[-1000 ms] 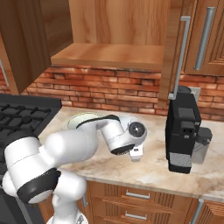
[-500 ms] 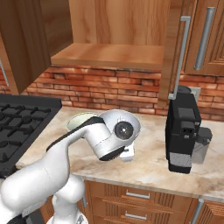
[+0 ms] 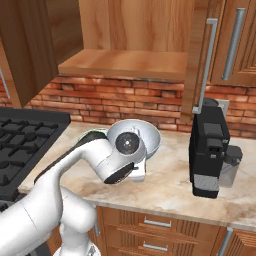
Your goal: Open the cabinet. Pick the bowls from the counter and place them in the cabinet. Then close the cabinet.
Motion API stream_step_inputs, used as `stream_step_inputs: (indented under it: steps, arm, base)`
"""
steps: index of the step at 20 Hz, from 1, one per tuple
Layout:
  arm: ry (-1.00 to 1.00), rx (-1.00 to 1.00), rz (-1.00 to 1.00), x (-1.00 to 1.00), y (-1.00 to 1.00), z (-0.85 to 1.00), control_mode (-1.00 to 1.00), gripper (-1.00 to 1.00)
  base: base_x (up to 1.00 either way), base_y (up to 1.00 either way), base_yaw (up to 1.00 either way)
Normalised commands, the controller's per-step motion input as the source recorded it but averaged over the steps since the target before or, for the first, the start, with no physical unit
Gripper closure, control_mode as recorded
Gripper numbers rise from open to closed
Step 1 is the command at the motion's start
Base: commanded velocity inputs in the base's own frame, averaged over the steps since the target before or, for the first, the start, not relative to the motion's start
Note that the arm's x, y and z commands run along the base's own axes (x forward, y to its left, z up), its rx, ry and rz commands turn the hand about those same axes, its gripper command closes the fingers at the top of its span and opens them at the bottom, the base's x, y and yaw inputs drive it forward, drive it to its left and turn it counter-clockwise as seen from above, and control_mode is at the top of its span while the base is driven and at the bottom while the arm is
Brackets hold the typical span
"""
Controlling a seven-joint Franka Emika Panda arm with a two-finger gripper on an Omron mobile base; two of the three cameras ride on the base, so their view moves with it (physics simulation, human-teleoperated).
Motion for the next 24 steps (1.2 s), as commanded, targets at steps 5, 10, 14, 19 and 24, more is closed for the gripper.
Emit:
stream_step_inputs:
  steps: [5, 10, 14, 19, 24]
  arm:
    - [-0.04, 0.0, -0.15, -0.3, 0.02, 0.64, -1.0, 1.0]
    - [-0.21, 0.0, -0.11, -0.34, 0.0, 0.82, -1.0, 1.0]
    - [-0.26, 0.0, -0.1, -0.37, 0.0, 0.85, -1.0, 1.0]
    - [-0.27, 0.0, -0.1, -0.17, 0.06, 0.76, -1.0, 1.0]
    - [-0.09, 0.0, -0.03, -0.01, 0.16, 0.57, -1.0, 1.0]
  base:
    - [0.0, 0.0, 0.0]
    - [0.0, 0.0, 0.0]
    - [0.0, 0.0, 0.0]
    - [0.0, 0.0, 0.0]
    - [0.0, 0.0, 0.0]
